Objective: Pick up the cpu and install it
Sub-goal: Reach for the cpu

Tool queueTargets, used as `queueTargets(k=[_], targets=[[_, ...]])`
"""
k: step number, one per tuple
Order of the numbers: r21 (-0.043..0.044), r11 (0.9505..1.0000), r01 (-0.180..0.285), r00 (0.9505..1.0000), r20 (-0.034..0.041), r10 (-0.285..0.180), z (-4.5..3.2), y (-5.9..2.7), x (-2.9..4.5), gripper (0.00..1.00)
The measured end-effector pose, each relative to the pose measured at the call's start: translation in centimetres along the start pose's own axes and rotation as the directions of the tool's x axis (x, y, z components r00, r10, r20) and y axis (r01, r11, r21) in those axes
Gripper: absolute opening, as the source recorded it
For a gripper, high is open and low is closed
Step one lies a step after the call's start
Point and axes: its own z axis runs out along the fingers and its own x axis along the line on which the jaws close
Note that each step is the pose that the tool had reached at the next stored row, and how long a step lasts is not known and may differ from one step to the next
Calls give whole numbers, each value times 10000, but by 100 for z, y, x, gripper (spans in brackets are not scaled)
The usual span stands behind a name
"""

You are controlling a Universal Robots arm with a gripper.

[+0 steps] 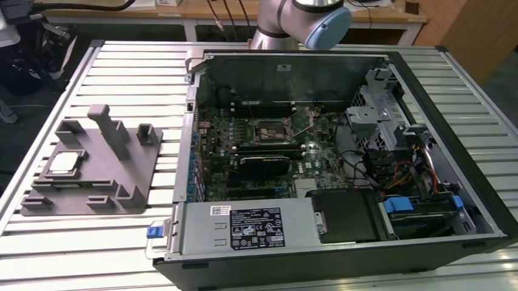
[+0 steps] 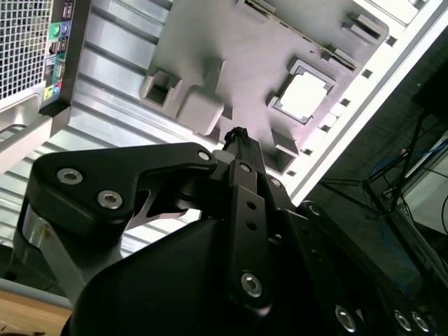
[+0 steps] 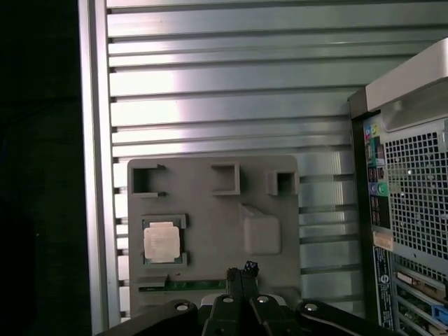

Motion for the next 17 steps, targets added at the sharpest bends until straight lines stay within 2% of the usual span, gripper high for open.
queueTargets(k=[9, 17], targets=[[-1, 10000, -1, 10000, 1, 1, 113, -44, 118, 11], [0, 10000, -2, 10000, 0, 2, 230, -70, 174, 11]])
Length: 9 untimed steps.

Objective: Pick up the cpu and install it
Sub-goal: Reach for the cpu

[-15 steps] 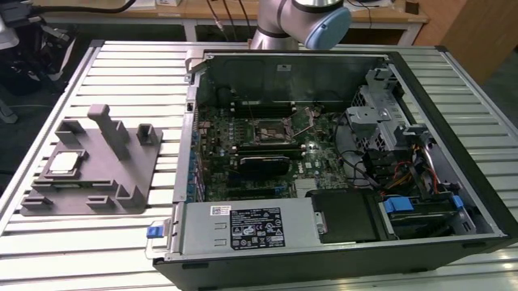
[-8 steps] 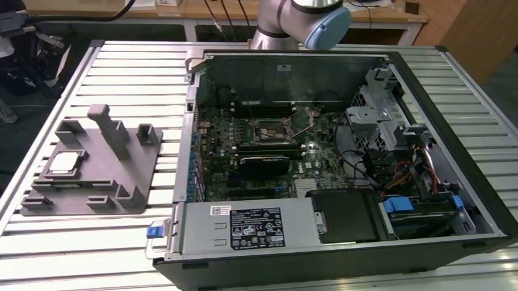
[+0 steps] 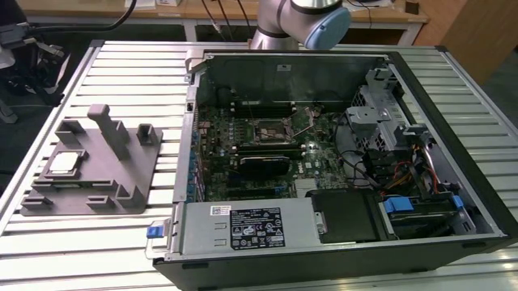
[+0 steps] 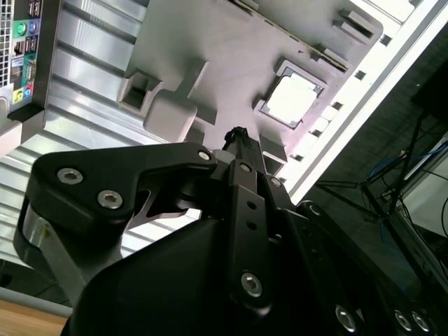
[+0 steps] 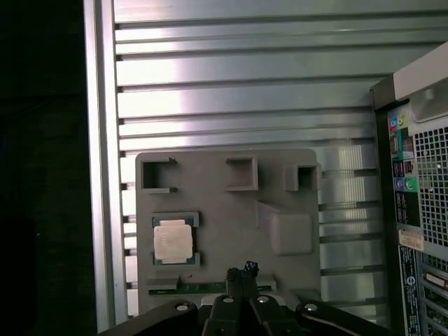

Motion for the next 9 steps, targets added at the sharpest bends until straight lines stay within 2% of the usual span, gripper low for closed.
queueTargets(k=[9], targets=[[-1, 10000, 2, 10000, 1, -2, 127, -13, 96, 11]])
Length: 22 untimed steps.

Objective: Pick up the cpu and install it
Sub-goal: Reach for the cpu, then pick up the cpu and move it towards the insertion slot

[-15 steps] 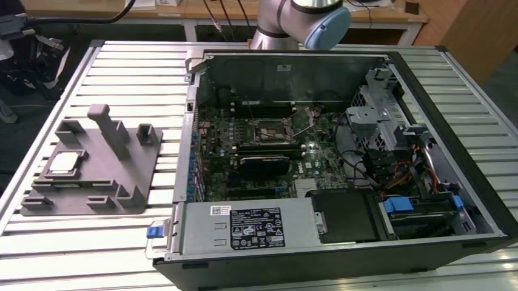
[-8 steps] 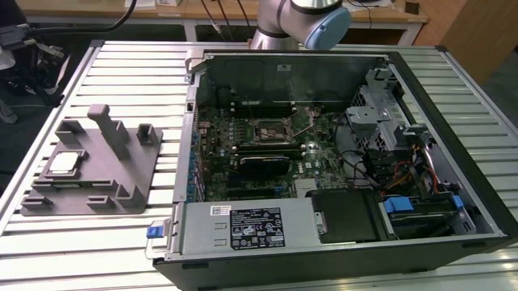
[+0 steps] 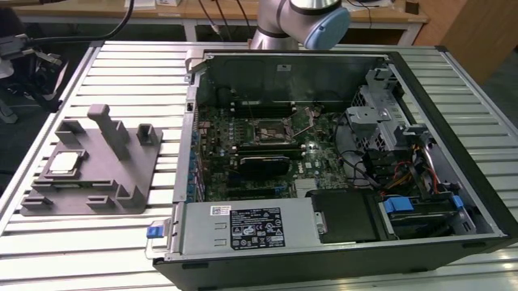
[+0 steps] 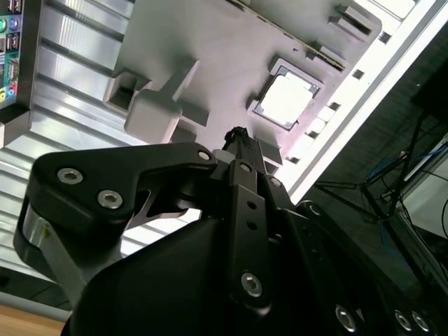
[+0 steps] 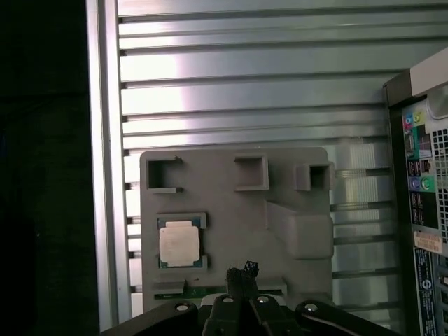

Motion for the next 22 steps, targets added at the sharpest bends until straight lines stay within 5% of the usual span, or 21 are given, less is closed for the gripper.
queueTargets(k=[16, 22], targets=[[1, 10000, 1, 10000, -1, -1, 234, -22, 146, 11], [1, 10000, 0, 10000, -1, 0, 244, -22, 156, 11]])
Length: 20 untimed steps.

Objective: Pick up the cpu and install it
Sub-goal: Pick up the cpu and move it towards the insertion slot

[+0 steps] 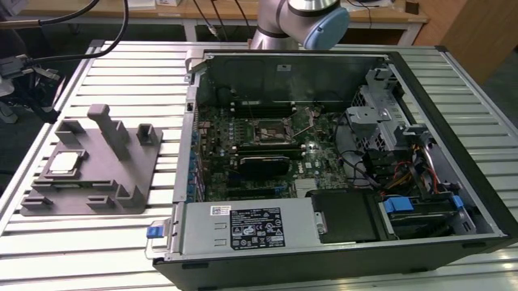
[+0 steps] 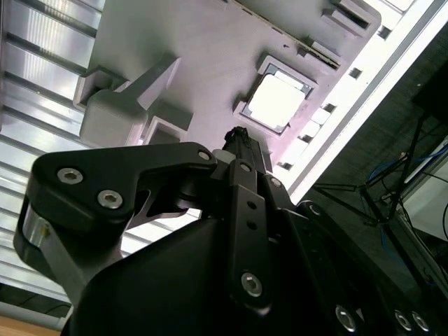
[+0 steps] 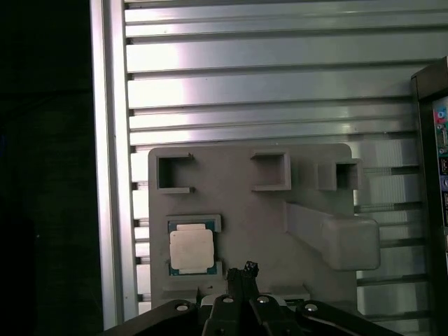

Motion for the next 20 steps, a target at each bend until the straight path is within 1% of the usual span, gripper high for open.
queueTargets(k=[4, 9, 20], targets=[[-1, 10000, 0, 10000, 2, 0, 3, -1, 7, 11], [0, 10000, 0, 10000, 0, 0, 6, -3, 34, 11], [-1, 10000, 0, 10000, 3, 0, 24, -10, 123, 11]])
